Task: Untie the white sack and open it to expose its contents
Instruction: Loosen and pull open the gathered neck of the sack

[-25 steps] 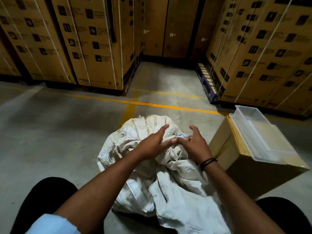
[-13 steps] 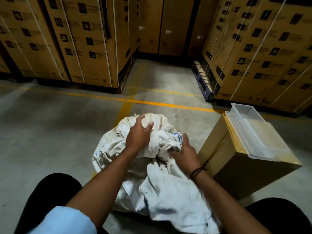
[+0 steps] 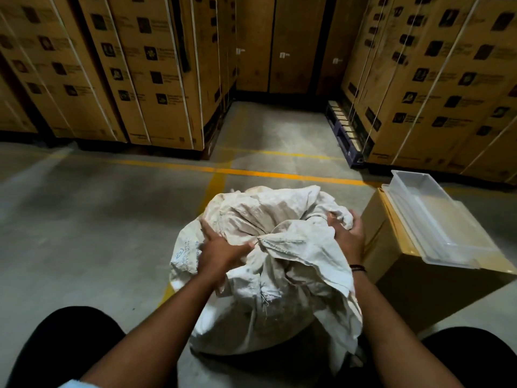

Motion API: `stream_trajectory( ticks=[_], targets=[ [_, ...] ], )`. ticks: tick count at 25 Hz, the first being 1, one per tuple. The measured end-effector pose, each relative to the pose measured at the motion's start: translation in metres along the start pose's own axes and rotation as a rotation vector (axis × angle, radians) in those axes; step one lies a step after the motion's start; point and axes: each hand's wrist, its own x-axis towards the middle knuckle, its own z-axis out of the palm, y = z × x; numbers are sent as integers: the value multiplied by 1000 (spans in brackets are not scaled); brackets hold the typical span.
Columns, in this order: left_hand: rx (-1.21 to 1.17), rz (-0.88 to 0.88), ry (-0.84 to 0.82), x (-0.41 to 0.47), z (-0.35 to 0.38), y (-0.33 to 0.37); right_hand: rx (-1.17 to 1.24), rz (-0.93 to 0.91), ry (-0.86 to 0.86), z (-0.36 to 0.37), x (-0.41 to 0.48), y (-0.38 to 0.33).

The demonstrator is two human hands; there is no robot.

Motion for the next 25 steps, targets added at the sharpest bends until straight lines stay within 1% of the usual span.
stream_trajectory(
  ticks=[1,2,3,4,5,6,7,8,9,10,11,12,13,14,15,16,17,18,19,20,21,23,25],
  targets=[
    [-199,-39,-126,1,-10,2,-12,-75,15,0,-4,-3],
    [-297,-36,-169,-1,-7,8,-37,-139,14,0,-6,-5],
    [-361,16,-68,9,-9,5,-41,-191,7,-3,-5,-8],
    [-426,58,125,9,-8,19,-44,-241,16,-9,-3,-12],
    [-519,150,428,22,-13,29,-65,-291,32,-16,-2,-16],
    [-491,167,638,31,-26,35,-106,-356,40,-23,0,-20],
    [-374,158,787,42,-41,37,-175,-437,31,-29,0,-25],
    [-233,213,677,47,-52,41,-256,-508,23,-31,-3,-30],
    [-90,237,504,58,-54,44,-332,-570,13,-31,-6,-35],
    [-36,200,362,56,-55,43,-383,-616,20,-29,-12,-37],
    [-93,198,388,49,-59,41,-416,-634,35,-26,-18,-38],
    [-123,205,473,34,-58,52,-452,-634,58,-22,-26,-39],
    [-171,146,307,22,-69,58,-484,-618,68,-19,-30,-37],
    [-75,218,57,6,-69,70,-519,-602,73,-17,-31,-32],
    [94,347,-42,-13,-83,83,-554,-595,77,-17,-30,-26],
    [260,509,-58,-31,-94,93,-586,-594,77,-17,-29,-23],
    [378,720,-70,-45,-105,97,-593,-588,72,-17,-28,-21],
    [404,861,-163,-63,-99,102,-576,-575,70,-16,-30,-23],
    [413,925,-307,-76,-92,103,-530,-561,69,-14,-29,-24],
    [464,933,-460,-82,-71,97,-470,-544,63,-12,-30,-26],
    [514,918,-544,-86,-49,86,-419,-525,76,-12,-31,-29],
    [602,845,-583,-77,-12,61,-347,-489,117,-12,-36,-35],
    [721,856,-515,-64,10,39,-299,-417,109,-11,-38,-38]
  ],
)
